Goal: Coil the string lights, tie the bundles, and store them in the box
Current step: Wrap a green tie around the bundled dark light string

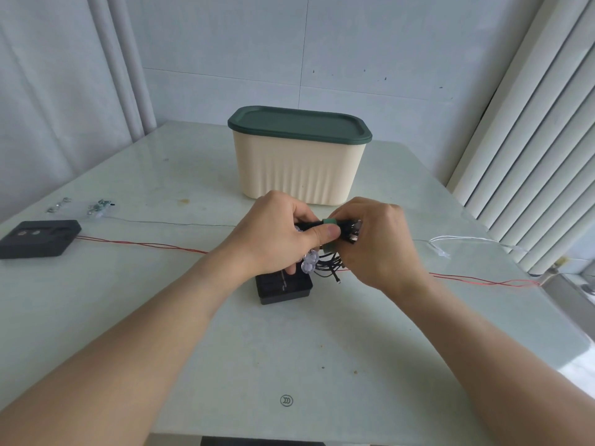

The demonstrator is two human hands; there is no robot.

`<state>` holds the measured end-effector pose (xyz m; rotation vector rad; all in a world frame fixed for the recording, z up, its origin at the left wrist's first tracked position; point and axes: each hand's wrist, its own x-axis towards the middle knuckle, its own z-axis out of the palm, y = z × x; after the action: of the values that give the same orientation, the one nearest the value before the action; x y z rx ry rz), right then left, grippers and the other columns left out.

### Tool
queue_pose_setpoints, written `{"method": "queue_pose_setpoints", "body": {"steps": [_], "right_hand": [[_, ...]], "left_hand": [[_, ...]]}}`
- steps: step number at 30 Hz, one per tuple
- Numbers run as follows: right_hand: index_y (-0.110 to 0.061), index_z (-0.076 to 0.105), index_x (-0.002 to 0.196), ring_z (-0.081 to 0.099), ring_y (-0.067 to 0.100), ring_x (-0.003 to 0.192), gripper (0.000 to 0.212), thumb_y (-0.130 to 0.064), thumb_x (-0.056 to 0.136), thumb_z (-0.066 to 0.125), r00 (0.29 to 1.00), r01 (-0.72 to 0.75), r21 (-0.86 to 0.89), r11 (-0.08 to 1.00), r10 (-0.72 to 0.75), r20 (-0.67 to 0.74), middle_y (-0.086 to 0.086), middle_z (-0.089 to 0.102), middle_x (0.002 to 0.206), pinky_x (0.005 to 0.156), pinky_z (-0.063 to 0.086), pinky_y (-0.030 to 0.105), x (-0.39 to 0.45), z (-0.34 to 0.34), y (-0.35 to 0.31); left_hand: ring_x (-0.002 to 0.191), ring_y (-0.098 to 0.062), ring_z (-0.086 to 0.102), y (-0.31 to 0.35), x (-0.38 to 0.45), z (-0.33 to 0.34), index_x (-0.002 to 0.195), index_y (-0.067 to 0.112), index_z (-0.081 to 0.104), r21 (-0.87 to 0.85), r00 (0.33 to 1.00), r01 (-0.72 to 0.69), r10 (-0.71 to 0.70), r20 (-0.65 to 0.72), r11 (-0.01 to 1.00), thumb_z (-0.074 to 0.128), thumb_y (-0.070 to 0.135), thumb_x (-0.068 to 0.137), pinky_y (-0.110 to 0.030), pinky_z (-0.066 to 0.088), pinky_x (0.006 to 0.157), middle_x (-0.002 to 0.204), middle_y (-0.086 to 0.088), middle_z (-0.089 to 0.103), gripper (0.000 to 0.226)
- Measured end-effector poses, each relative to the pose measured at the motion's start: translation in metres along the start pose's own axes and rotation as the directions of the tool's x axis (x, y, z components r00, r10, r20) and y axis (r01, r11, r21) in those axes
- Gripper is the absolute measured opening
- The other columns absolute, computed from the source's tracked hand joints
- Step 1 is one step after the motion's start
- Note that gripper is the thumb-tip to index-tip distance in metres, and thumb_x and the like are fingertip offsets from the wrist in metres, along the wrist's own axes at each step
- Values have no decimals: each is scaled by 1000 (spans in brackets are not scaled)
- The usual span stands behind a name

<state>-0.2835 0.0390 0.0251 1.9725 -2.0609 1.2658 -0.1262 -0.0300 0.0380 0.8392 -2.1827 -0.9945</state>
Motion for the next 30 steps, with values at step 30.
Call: {"method": "queue_pose_setpoints", "body": {"steps": [30], "right_hand": [[-24, 76, 80, 73, 12, 83, 20, -15, 68, 89, 997, -11, 515, 857, 48, -59, 0, 76, 91, 81, 58, 29, -4, -1, -6]], "left_hand": [[62, -37, 48, -12, 7, -11, 92, 6, 71, -271, 982, 159, -124, 142, 949, 58, 27, 94, -27, 33, 45, 58, -6, 52, 25]]}}
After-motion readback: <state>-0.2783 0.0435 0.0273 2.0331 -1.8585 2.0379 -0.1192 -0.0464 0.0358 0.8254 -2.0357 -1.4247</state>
